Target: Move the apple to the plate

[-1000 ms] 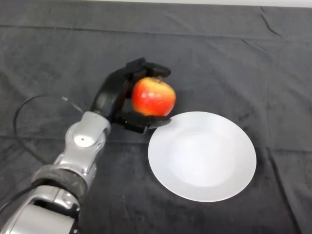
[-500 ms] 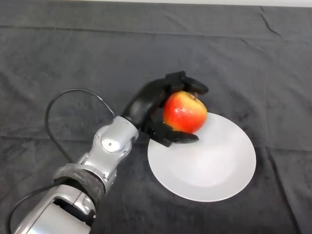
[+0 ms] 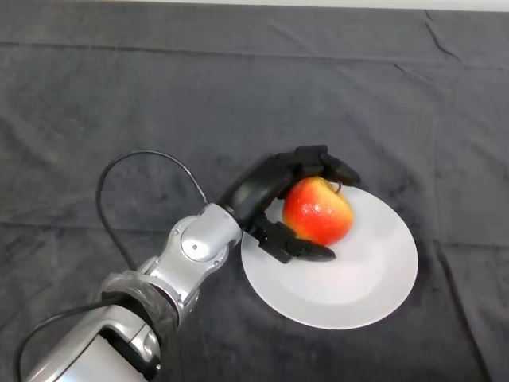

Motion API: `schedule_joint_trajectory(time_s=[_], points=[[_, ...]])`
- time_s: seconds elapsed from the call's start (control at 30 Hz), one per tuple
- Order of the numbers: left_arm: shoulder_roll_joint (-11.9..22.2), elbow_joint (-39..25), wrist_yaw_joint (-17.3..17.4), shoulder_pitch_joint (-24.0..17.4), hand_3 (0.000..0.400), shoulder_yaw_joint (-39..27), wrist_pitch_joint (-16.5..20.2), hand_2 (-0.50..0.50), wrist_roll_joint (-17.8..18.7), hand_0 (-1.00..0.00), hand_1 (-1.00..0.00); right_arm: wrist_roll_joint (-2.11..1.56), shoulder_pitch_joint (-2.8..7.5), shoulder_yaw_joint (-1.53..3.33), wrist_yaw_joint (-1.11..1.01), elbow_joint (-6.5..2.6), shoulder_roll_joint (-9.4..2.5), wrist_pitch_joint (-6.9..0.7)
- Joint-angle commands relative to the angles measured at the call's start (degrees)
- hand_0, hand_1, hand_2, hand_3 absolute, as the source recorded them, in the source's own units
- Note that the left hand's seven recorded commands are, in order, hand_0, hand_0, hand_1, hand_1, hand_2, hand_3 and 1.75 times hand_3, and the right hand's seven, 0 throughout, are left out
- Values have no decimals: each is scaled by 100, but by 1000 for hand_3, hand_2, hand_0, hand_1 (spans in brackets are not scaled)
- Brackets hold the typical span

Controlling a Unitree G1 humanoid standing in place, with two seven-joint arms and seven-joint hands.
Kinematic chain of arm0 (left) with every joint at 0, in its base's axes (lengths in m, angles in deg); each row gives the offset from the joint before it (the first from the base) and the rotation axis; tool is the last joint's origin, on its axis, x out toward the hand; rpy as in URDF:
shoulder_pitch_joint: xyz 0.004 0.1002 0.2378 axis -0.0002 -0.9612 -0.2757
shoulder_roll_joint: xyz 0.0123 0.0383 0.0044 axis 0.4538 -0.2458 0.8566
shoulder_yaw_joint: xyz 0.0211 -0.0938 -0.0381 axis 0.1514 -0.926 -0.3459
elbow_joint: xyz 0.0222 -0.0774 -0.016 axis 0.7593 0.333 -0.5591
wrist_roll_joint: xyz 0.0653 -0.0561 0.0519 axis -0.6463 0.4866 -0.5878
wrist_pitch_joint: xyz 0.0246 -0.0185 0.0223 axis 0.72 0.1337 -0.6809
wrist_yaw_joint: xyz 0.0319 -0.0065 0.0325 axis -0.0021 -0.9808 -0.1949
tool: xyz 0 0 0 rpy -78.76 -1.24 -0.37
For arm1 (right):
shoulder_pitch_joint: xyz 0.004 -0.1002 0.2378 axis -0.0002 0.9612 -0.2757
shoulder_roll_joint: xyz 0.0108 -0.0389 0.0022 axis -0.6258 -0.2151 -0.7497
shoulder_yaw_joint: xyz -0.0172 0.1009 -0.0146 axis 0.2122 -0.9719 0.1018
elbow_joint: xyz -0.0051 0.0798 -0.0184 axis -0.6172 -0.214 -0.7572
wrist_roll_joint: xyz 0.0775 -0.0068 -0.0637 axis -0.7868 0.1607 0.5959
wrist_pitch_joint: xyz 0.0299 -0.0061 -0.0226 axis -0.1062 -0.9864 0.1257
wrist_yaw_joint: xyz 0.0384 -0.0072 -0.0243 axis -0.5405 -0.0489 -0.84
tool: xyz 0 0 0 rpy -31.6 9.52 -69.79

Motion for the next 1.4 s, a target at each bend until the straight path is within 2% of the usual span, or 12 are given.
schedule_joint_trajectory(time_s=[0.03,0.13,0.27,0.3,0.33,0.37,0.4,0.47,0.5,0.6,1.0,1.4], points=[[155,-301,71,-49,400,214,129,4,167,-992,-1000,98,385,150,-68,-203,-237,-40],[182,-349,67,-70,398,353,222,53,209,-890,-996,98,385,151,-68,-204,-237,-39],[208,-402,54,-71,365,506,336,225,247,-463,-914,98,384,151,-67,-205,-237,-38],[218,-415,49,-69,358,545,365,320,254,-255,-894,98,384,151,-67,-205,-237,-38],[227,-426,44,-69,344,577,386,369,259,-122,-859,98,384,151,-67,-206,-237,-38],[233,-433,39,-68,326,598,401,392,262,-31,-816,98,384,151,-67,-206,-237,-38],[242,-443,31,-67,315,628,421,394,265,0,-788,98,384,151,-67,-206,-237,-37],[255,-458,13,-65,287,674,452,359,269,0,-718,98,384,151,-67,-207,-237,-37],[260,-463,4,-63,235,692,466,294,270,0,-588,98,384,151,-67,-207,-236,-37],[278,-477,-25,-56,0,736,499,0,274,0,0,98,384,152,-67,-207,-236,-36],[368,-453,-118,-10,0,733,513,0,270,0,0,98,383,152,-66,-209,-236,-35],[563,-279,-158,36,0,410,258,0,196,0,0,98,381,153,-65,-213,-236,-33]])
